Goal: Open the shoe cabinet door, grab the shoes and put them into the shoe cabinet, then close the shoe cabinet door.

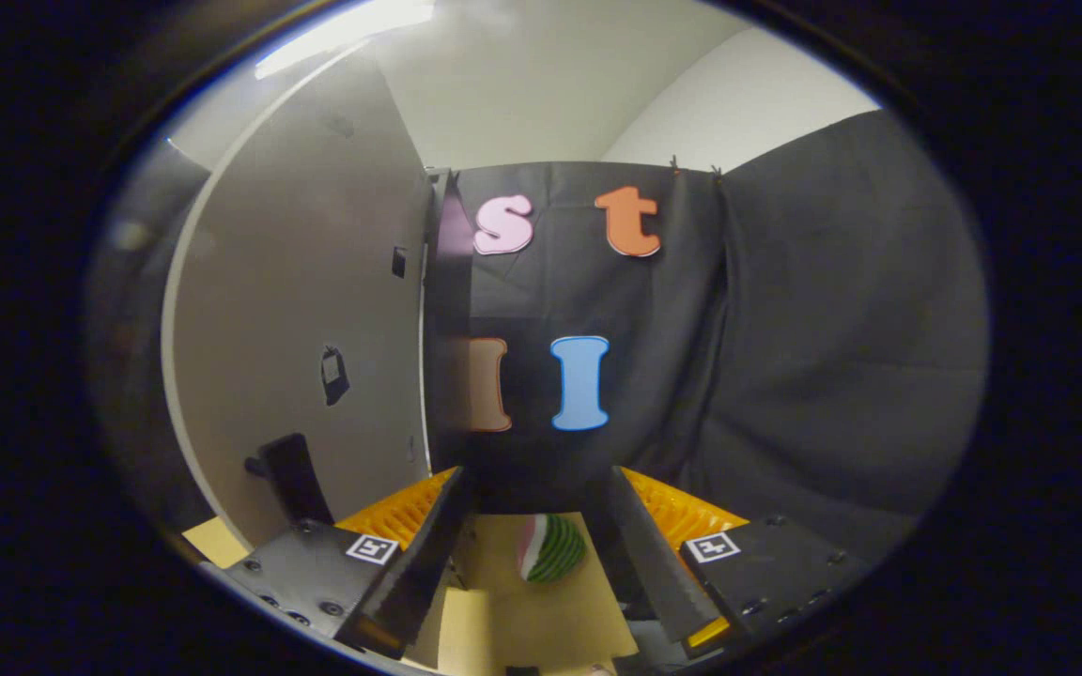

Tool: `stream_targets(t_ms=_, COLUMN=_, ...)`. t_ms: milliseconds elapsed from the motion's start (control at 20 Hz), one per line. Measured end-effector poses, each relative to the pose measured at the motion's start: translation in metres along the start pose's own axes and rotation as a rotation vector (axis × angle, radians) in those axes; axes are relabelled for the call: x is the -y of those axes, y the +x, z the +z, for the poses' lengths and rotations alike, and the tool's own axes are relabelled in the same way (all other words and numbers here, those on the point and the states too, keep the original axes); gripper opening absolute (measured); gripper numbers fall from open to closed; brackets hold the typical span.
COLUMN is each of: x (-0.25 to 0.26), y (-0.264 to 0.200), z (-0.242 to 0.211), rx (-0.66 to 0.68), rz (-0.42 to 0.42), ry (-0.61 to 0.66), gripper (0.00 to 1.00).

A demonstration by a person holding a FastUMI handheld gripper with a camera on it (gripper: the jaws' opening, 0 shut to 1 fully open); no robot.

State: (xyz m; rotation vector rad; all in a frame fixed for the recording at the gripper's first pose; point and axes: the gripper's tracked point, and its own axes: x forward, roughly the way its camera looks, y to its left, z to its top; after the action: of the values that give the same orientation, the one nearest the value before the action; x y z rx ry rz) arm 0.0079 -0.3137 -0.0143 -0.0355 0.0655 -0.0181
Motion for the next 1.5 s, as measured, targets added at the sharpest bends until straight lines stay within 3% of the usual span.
stream_targets(t_ms=300, x=-0.032, y=0.032, z=-0.01, rx=-0.009, rz=0.083, ry=0.0, gripper=0.94)
stream_targets(t_ms=750, x=-0.054, y=0.022, z=-0.006, rx=0.008, rz=0.022, ry=-0.003, gripper=0.92)
stream_targets(t_ms=1100, x=-0.14, y=0.022, z=-0.009, rx=0.0, rz=0.032, ry=0.005, gripper=0.91)
stream_targets(t_ms=1500, x=-0.279, y=0.05, z=-0.002, rx=0.051, rz=0.073, ry=0.024, gripper=0.92)
